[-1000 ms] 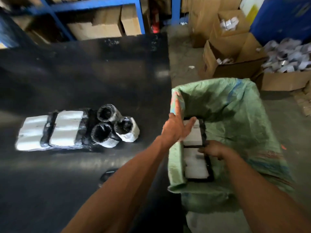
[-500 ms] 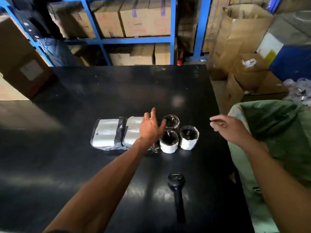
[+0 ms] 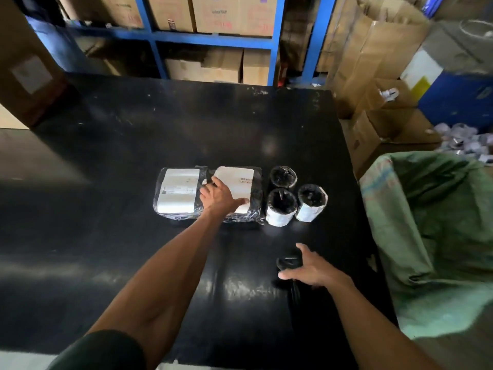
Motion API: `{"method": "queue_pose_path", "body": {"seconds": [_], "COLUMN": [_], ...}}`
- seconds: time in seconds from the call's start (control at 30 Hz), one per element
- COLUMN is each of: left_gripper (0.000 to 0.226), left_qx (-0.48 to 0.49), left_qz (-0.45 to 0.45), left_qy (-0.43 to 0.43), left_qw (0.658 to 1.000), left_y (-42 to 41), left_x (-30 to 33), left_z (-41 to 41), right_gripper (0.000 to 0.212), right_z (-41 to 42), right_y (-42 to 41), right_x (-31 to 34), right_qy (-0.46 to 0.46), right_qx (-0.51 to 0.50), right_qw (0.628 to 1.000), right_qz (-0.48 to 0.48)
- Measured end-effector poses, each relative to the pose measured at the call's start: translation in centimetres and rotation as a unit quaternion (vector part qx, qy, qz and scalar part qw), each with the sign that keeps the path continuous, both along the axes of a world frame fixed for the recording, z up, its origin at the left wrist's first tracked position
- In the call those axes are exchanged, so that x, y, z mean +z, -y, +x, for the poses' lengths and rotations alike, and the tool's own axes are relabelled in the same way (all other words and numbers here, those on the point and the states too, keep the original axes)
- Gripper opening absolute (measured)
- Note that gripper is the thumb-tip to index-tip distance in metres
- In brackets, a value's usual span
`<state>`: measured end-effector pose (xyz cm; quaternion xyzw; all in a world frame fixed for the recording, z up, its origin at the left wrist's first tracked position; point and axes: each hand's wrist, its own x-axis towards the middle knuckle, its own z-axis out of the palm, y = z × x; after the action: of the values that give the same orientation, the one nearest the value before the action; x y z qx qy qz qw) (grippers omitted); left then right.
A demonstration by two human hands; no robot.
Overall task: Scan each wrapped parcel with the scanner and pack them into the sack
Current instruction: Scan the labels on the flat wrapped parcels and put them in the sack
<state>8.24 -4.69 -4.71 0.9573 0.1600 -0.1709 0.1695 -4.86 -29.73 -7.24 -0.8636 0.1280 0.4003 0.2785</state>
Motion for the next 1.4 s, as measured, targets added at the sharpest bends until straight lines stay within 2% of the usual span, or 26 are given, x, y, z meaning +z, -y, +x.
{"method": "queue_pose_path", "body": {"seconds": [0.13, 0.37, 0.43, 0.53, 0.7, 0.83, 0.97, 1.1, 1.27, 1.4], "left_gripper": [0.132, 0.154, 0.149, 0.145, 0.112, 0.109, 0.112, 0.108, 0.104, 0.1], "left_qx": [-0.004, 0.039, 0.053, 0.068, 0.092, 0.104, 0.098, 0.076, 0.055, 0.072], "left_qz": [-0.003, -0.2, -0.203, -0.202, -0.221, -0.28, -0.294, -0.303, -0.342, -0.397], "left_qy": [0.022, -0.027, -0.019, 0.004, 0.071, 0.086, 0.095, 0.148, 0.218, 0.223], "left_qw": [1.0, 0.979, 0.978, 0.977, 0.968, 0.951, 0.946, 0.938, 0.913, 0.887], "left_y": [0.5, 0.1, 0.2, 0.3, 0.4, 0.3, -0.1, -0.1, -0.6, -0.3], "left_x": [-0.8, -2.0, -2.0, -1.7, -1.7, -2.0, -1.7, -1.5, -2.2, -1.3], "left_z": [-0.3, -1.3, -1.8, -2.2, -3.1, -3.0, -2.7, -3.8, -5.2, -6.0], "right_gripper": [0.125, 0.085, 0.069, 0.042, 0.033, 0.017, 0.025, 0.042, 0.041, 0.044], "right_z": [-2.6, -3.9, -3.2, -1.5, 2.4, 4.8, 5.7, 5.5, 5.4, 5.4], "right_y": [0.3, -0.3, -0.2, -0.2, -2.1, -4.6, -6.3, -7.0, -7.1, -7.1], "right_x": [-2.1, -3.2, -2.2, 0.5, 5.5, 8.3, 9.6, 10.4, 11.0, 10.9], "right_qy": [0.016, 0.07, 0.077, 0.076, 0.192, 0.249, 0.277, 0.279, 0.287, 0.309], "right_qx": [-0.105, -0.217, -0.275, -0.358, -0.331, -0.303, -0.252, -0.221, -0.231, -0.211], "right_qw": [0.994, 0.966, 0.942, 0.882, 0.863, 0.859, 0.873, 0.895, 0.89, 0.894], "right_qz": [0.029, 0.125, 0.178, 0.295, 0.33, 0.329, 0.314, 0.27, 0.268, 0.248]}}
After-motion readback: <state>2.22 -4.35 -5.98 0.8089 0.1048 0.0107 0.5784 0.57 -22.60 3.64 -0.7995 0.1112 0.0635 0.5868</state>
